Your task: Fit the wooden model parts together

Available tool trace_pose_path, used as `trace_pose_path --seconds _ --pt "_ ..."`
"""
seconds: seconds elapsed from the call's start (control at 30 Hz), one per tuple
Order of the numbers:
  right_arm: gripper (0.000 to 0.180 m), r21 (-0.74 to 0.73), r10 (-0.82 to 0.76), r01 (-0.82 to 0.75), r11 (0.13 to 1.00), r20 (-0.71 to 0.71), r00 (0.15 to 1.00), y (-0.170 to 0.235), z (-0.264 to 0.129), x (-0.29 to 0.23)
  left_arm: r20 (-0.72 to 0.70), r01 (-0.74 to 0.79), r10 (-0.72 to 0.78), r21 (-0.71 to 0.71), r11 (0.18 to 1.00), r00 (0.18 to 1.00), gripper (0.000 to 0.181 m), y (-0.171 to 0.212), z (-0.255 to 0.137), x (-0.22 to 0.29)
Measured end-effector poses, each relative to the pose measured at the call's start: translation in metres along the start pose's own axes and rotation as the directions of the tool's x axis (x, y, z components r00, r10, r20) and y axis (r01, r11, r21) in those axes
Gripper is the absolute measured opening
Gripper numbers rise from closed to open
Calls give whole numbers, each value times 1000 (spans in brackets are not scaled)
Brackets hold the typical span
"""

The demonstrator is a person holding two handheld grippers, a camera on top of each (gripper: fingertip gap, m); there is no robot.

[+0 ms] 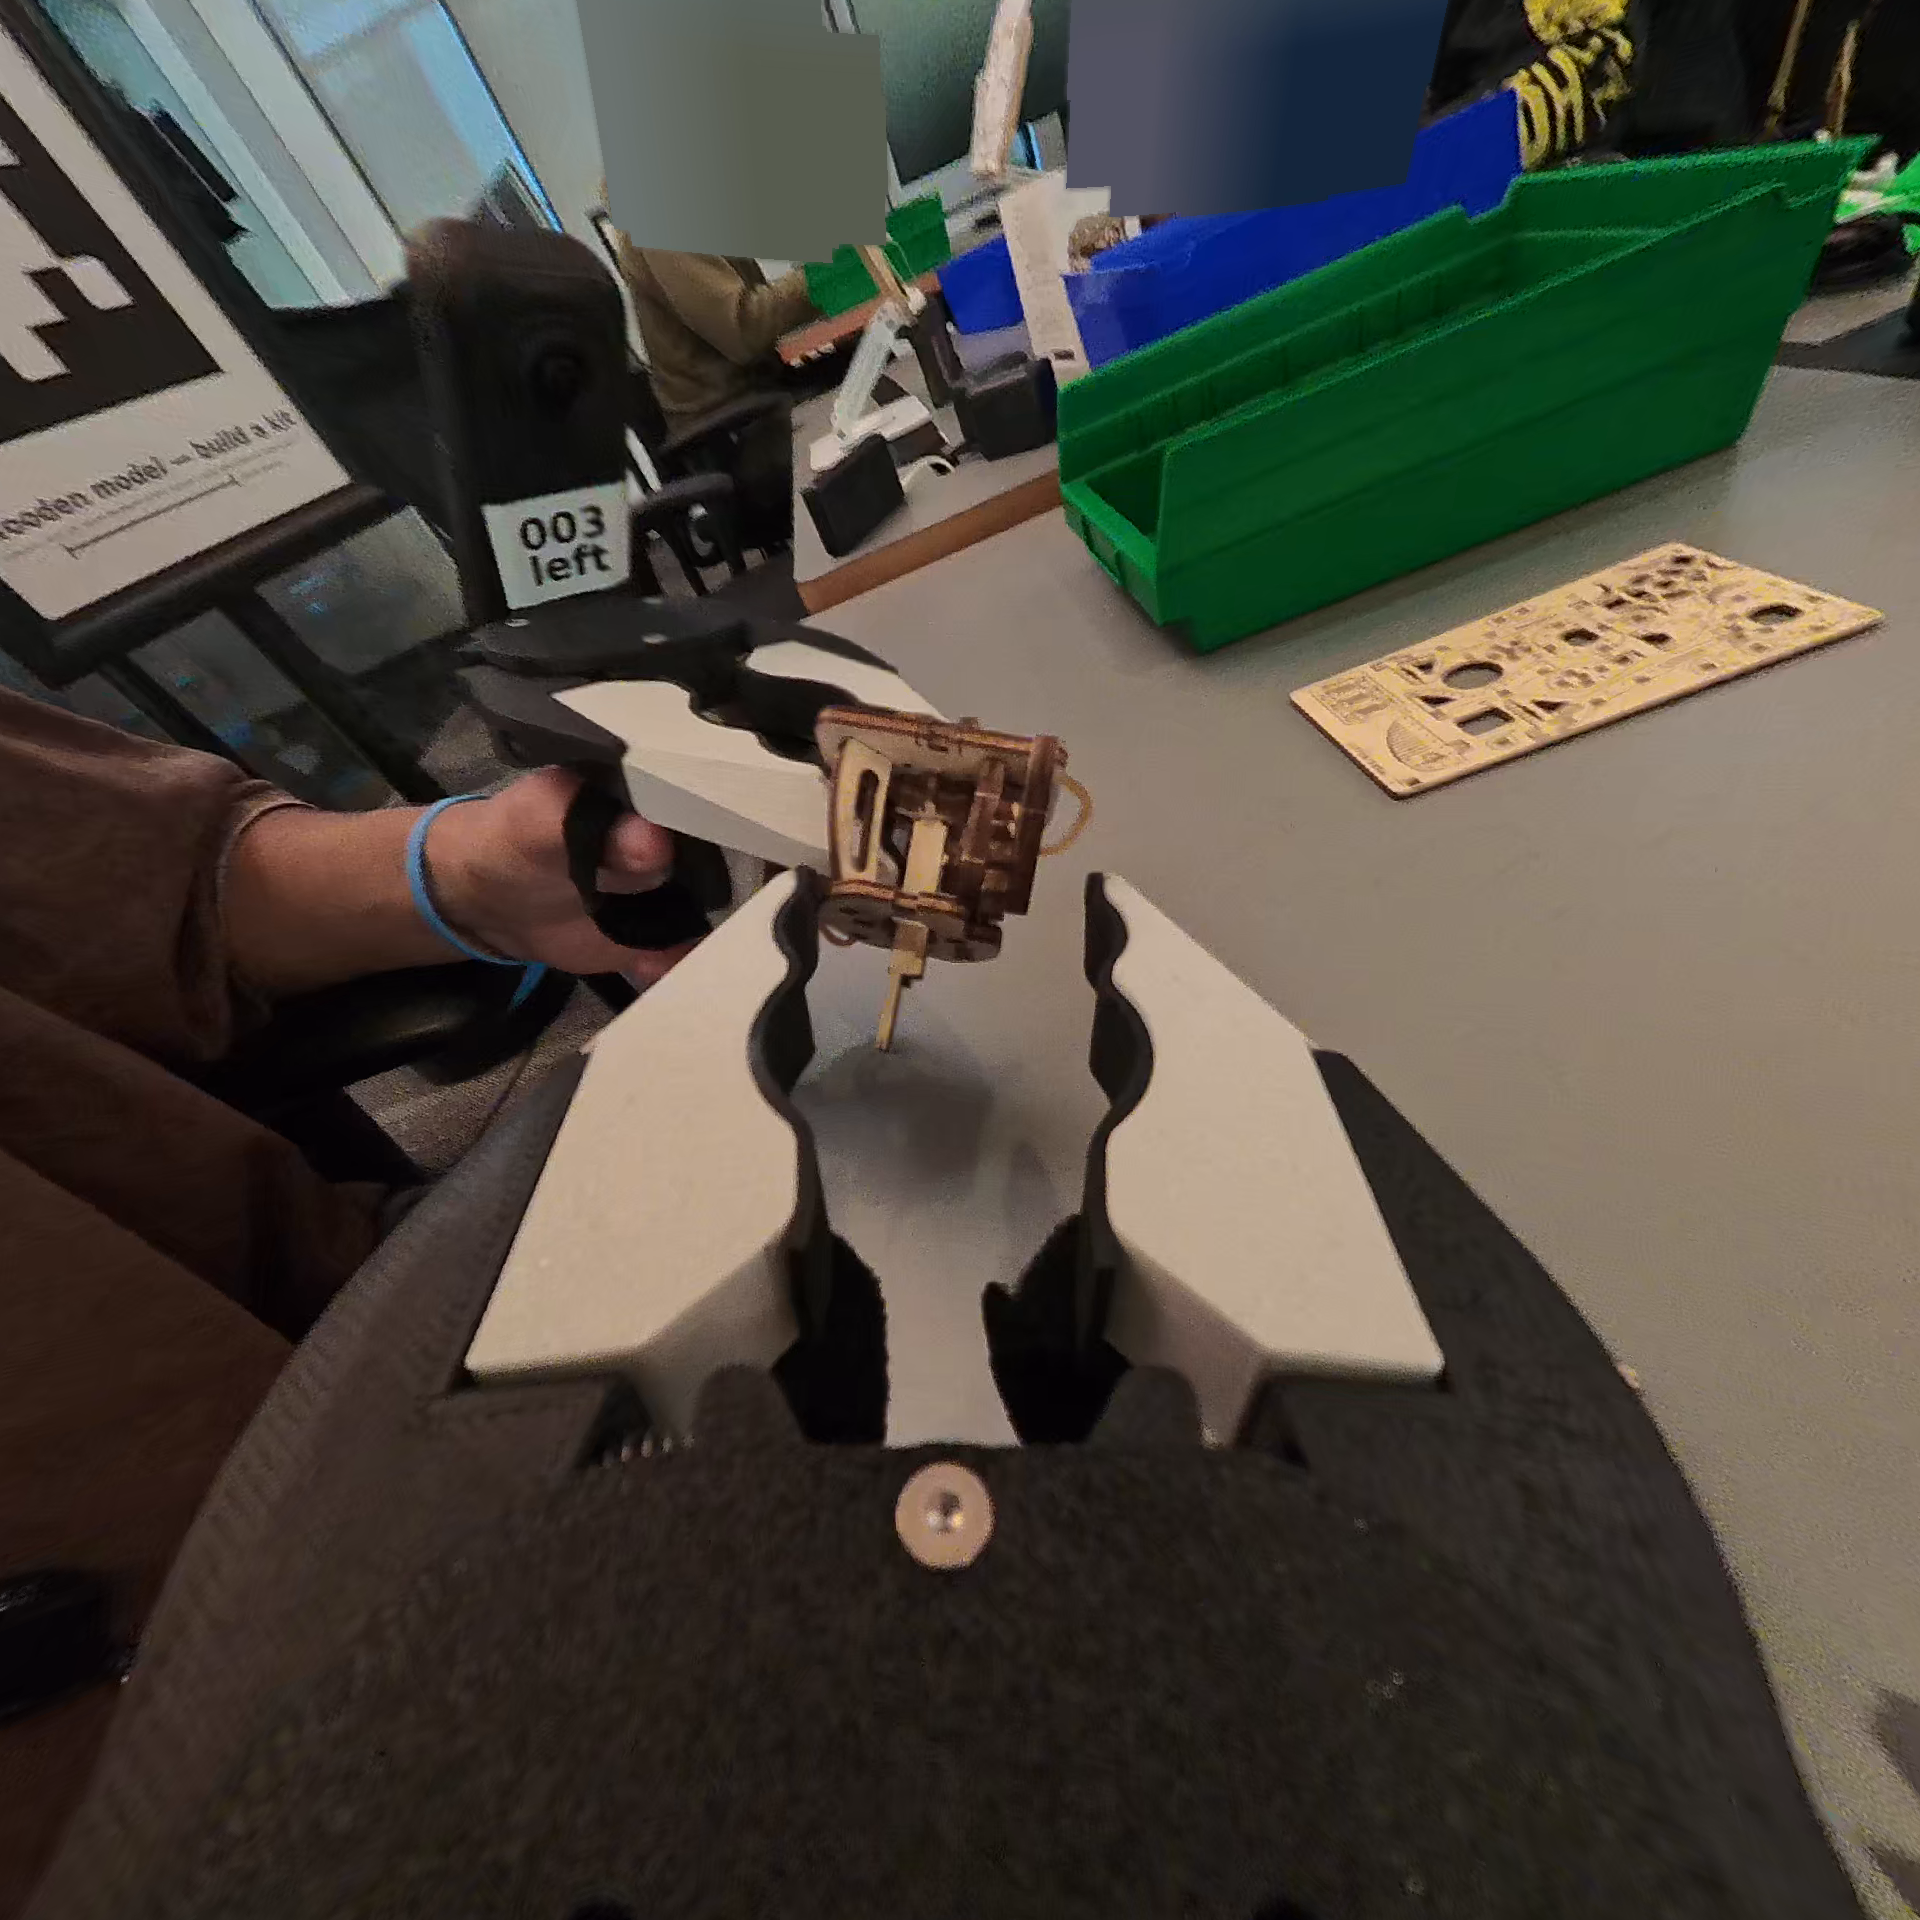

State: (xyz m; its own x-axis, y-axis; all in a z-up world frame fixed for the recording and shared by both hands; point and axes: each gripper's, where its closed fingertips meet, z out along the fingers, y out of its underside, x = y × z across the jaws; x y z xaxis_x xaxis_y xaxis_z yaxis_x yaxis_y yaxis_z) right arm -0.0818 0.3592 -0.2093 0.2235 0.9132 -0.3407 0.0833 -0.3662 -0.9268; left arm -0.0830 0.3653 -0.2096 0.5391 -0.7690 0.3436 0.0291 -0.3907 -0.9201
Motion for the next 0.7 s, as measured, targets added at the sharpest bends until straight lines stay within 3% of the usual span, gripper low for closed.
trace_pose_path --seconds 0.07,0.27,0.43,0.7 --pt "41 27 -24 22 999 57 998 -1 -2 -8 -15 -23 23 -4 1000 1000 31 0 1 5" --pt "38 44 26 -37 998 228 973 2 -17 -25 -141 -117 114 -18 993 983 47 3 -6 27" --pt "39 69 124 -175 982 460 879 3 -25 -44 -326 -33 29 -8 999 945 64 -1 -17 53" --pt "39 4 -69 77 997 494 866 29 -23 -58 -365 -119 74 -103 988 928 59 18 -18 66"
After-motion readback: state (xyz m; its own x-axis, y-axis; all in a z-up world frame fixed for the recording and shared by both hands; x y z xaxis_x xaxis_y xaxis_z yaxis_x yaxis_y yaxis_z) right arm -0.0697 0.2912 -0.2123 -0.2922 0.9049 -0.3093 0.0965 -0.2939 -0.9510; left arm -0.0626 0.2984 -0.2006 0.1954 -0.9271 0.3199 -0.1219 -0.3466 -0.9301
